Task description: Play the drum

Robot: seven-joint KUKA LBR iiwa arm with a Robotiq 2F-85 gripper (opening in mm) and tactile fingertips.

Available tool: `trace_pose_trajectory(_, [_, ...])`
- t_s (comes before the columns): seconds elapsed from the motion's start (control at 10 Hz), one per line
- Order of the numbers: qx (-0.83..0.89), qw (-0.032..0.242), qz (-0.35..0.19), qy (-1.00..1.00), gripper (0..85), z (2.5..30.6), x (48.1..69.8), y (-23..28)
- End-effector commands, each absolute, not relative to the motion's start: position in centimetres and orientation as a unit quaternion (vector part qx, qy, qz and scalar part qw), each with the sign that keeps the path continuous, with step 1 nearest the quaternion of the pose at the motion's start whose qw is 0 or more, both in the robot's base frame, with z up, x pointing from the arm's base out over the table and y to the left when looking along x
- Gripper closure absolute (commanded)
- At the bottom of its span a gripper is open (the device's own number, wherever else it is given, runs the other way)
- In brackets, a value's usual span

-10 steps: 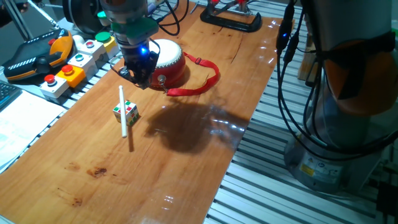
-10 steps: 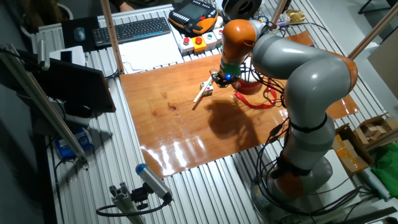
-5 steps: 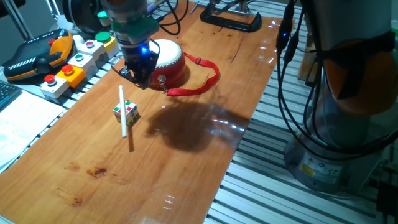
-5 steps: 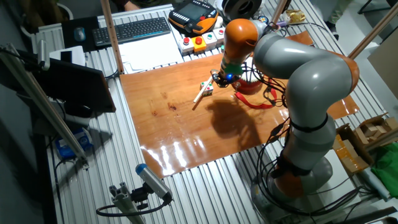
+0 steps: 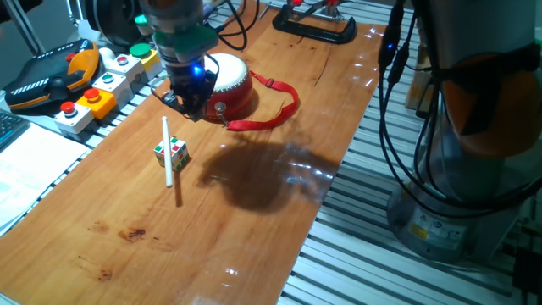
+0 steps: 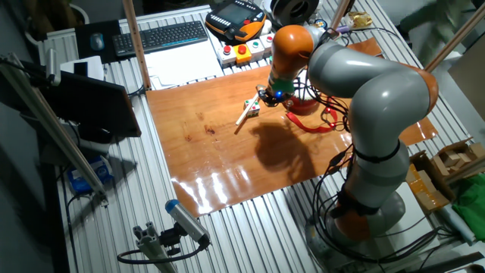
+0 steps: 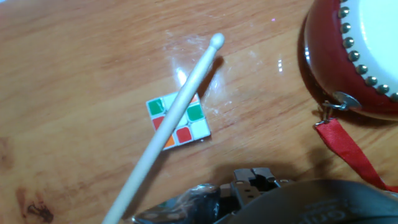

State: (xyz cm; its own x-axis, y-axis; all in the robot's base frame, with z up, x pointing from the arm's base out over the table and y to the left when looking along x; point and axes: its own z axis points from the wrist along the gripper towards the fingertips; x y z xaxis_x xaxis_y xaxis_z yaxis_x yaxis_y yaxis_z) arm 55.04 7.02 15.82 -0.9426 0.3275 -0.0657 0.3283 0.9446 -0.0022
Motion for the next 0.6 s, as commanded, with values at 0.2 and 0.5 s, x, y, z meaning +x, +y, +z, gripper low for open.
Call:
trace_pose_trajectory(0.2, [0.183,0.024,0.002,0.983,84.3,15.8,55.5,7.9])
trace_pose_trajectory(0.5, [0.219,0.023,-0.001,0.975,84.3,16.0,56.6,11.7])
